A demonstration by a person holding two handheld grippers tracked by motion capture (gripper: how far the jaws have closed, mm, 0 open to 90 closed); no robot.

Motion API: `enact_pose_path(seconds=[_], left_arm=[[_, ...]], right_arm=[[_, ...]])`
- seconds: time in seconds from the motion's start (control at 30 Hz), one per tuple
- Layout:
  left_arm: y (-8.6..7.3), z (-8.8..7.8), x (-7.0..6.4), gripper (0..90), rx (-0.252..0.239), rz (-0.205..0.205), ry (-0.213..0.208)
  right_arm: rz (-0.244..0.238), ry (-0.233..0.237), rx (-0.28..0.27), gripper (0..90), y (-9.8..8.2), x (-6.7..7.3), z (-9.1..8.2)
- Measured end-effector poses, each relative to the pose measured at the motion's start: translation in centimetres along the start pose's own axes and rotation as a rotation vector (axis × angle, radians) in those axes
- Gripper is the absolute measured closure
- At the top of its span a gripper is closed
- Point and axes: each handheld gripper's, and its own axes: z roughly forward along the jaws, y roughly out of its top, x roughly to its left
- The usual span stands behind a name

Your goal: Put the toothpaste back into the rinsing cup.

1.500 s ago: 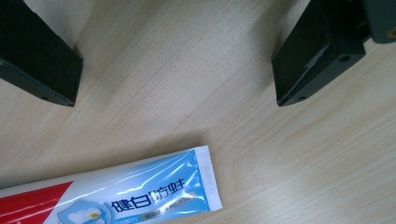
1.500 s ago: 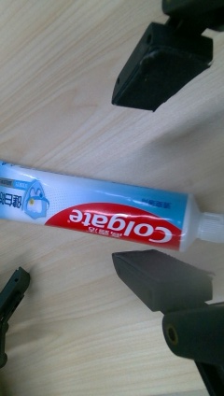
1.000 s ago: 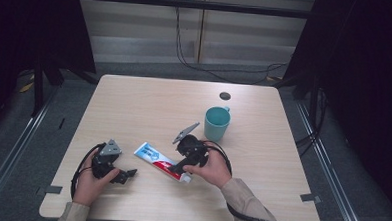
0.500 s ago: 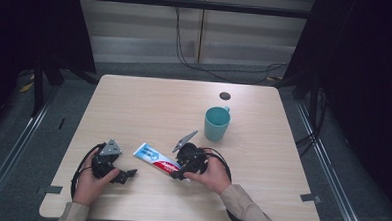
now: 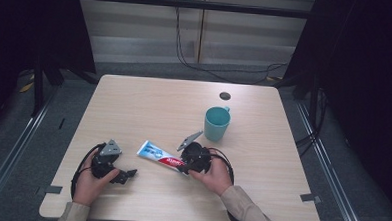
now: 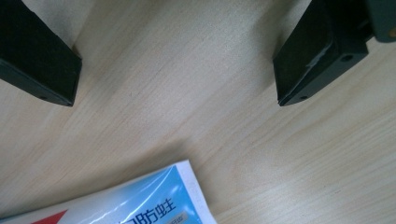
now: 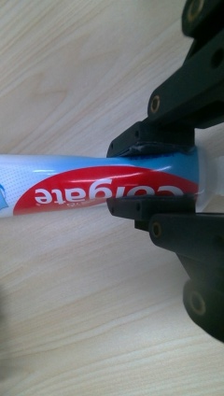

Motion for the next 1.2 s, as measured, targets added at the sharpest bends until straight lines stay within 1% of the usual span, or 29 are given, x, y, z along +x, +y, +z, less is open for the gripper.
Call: enact_pose_path(seconds=[0.03,0.1,0.13,0.17,0.23,0.27,0.3,0.37,0.4,0.43,0.47,0.53,0.63,0.67,0.73,0.77,0.87,0.9,0.97,1.0,1.03,1.07,1.1,1.13,1.2], left_arm=[[0.0,0.0,0.0,0.5,0.001,-0.002,0.000],[0.0,0.0,0.0,0.8,0.000,-0.002,0.000],[0.0,-0.1,-0.1,0.8,-0.002,-0.009,0.009],[0.0,-0.1,-0.1,1.7,-0.003,-0.019,0.008],[0.1,-0.1,-0.2,1.9,-0.005,-0.031,-0.002],[0.1,-0.1,-0.2,2.3,-0.016,-0.051,-0.011],[0.1,-0.1,-0.1,3.0,-0.019,-0.052,-0.019],[0.1,-0.1,-0.2,3.8,-0.019,-0.050,-0.015],[0.0,-0.2,-0.2,6.6,-0.022,-0.050,-0.009],[0.0,-0.2,-0.1,7.6,-0.024,-0.048,-0.008],[0.0,-0.2,-0.1,8.4,-0.025,-0.046,-0.006],[0.0,-0.2,-0.1,8.6,-0.027,-0.046,-0.006],[0.0,-0.2,-0.1,7.9,-0.026,-0.037,-0.001],[0.0,-0.2,-0.2,7.8,-0.020,-0.022,0.002],[0.0,-0.2,-0.2,7.8,-0.022,-0.017,0.003],[0.0,-0.2,-0.2,7.7,-0.019,-0.013,0.007],[0.0,-0.1,-0.2,7.7,-0.019,-0.011,0.008],[0.0,-0.1,-0.3,7.5,-0.019,-0.011,0.008],[0.0,-0.1,-0.3,7.4,-0.020,-0.011,0.008],[0.0,-0.1,-0.3,7.4,-0.019,-0.011,0.008],[0.0,-0.1,-0.3,7.4,-0.019,-0.011,0.009],[0.0,-0.1,-0.3,7.3,-0.019,-0.013,0.007],[0.0,-0.1,-0.3,7.2,-0.019,-0.013,0.007],[0.0,-0.1,-0.3,7.2,-0.019,-0.012,0.007],[0.0,-0.1,-0.3,7.2,-0.020,-0.012,0.008]], right_arm=[[0.013,0.002,-0.002,72.8,-0.2,-0.2,-0.2],[0.017,0.005,-0.012,73.0,-0.4,-0.4,-0.4],[0.025,0.003,-0.015,73.2,-0.5,-0.5,-0.6],[0.030,-0.006,-0.027,73.6,-0.7,-0.7,-1.0],[0.046,-0.006,-0.040,73.9,-0.8,-0.9,-1.5],[0.050,-0.005,-0.054,74.2,-1.0,-1.1,-1.9],[0.052,-0.004,-0.059,74.4,-1.1,-1.2,-2.0],[0.058,-0.003,-0.061,74.5,-1.2,-1.2,-2.2],[0.059,0.003,-0.058,74.5,-1.5,-1.3,-2.5],[0.053,0.007,-0.057,74.4,-1.6,-1.4,-2.6],[0.057,0.016,-0.060,74.4,-1.9,-1.6,-2.6],[0.073,0.025,-0.066,74.3,-2.4,-1.9,-2.7],[0.080,0.029,-0.067,74.1,-2.7,-2.0,-2.8],[0.087,0.036,-0.071,73.7,-2.9,-2.1,-2.7],[0.088,0.040,-0.065,73.2,-3.2,-2.1,-2.5],[0.083,0.039,-0.069,73.0,-3.3,-2.1,-2.4],[0.090,0.040,-0.073,72.4,-3.5,-2.1,-2.3],[0.079,0.034,-0.072,71.6,-3.6,-2.0,-2.2],[0.077,0.031,-0.068,70.9,-3.6,-2.0,-2.2],[0.066,0.019,-0.045,68.3,-3.4,-1.8,-2.0],[0.063,0.010,-0.047,64.0,-3.3,-1.8,-1.9],[0.076,0.013,-0.047,60.2,-3.2,-1.9,-1.8],[0.069,0.007,-0.036,57.3,-3.0,-1.8,-1.6],[0.058,-0.008,-0.036,53.6,-2.7,-1.8,-1.4],[0.063,-0.001,-0.030,50.7,-2.1,-1.8,-0.8]])
